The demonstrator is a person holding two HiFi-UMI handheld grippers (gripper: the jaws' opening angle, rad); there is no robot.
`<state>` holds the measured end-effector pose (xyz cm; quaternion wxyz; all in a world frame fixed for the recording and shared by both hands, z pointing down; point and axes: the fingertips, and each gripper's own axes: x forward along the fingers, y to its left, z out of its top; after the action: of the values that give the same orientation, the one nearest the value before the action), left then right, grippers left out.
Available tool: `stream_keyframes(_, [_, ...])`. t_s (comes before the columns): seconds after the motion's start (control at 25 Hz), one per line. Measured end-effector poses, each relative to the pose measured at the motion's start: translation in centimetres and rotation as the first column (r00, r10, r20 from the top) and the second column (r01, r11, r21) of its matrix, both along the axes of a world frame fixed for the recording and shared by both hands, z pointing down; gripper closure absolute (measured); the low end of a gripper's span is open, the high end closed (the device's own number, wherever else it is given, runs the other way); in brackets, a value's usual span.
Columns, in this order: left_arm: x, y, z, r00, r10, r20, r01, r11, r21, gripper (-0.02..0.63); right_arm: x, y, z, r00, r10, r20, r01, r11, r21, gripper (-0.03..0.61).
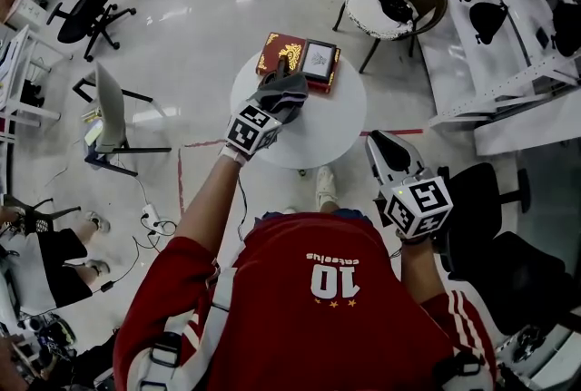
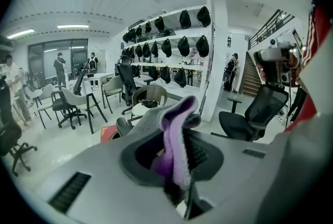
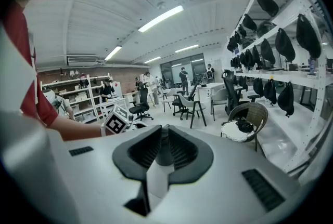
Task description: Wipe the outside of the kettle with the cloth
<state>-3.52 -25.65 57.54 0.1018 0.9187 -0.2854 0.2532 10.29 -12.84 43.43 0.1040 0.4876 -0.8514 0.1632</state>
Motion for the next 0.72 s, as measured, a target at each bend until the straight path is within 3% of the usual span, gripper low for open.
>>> stream_keyframes(0.36, [-0.2,3.3,-1.2,0.998,0.041,-0.049,-0.041,0.999,0.005,0.551,-2.0,1.7,-0.5,1.000,-0.016,-0.007,0.017,1.000,0.007,0.526])
stream_keyframes(0.72, [-4.9,5.2,-3.1,0.995,-0.029,-0.100,0.030,0.999,0.011,0.551,-5.4,3.2,-0.5,0.998,-0.066,-0.008,0.066,0.998,0.004,0.526])
